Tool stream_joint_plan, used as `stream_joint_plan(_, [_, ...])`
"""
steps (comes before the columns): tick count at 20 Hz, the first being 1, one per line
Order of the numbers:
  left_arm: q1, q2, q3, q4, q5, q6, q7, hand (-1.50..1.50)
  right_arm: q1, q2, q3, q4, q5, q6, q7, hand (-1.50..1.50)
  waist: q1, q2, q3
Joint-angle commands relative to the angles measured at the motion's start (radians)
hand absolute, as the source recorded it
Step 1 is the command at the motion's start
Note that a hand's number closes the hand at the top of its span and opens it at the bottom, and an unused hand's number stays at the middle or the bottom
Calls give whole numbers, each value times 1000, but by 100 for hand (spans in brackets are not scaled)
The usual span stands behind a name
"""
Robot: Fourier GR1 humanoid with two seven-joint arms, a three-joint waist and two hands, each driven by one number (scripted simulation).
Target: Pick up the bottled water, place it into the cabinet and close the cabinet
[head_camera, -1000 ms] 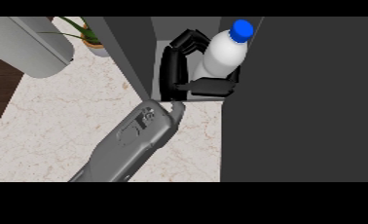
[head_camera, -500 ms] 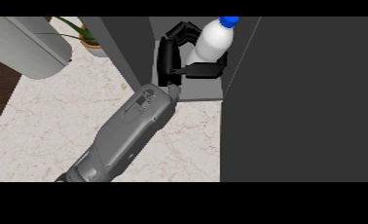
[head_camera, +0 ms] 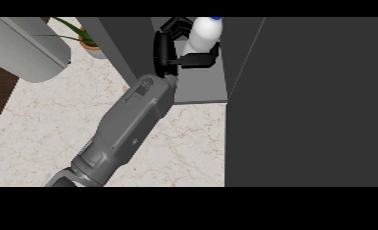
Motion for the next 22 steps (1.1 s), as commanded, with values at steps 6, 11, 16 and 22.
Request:
stream_joint_plan(6, [-140,49,-2,285,-88,-46,-5,-150,3,6,16,-92,-90,-13,56,-150,2,3,0])
stream_joint_plan(11, [-181,-1,-7,377,-105,19,-48,-150,-38,-16,-12,-73,-113,-25,65,-150,-15,8,0])
stream_joint_plan(16, [-238,-1,30,407,-76,-4,-35,-150,-75,-15,-4,-63,-81,-31,66,-150,-20,9,0])
stream_joint_plan(22, [-247,36,108,391,-51,-154,-111,-150,-35,14,11,-59,-56,-3,44,-150,-1,2,0])
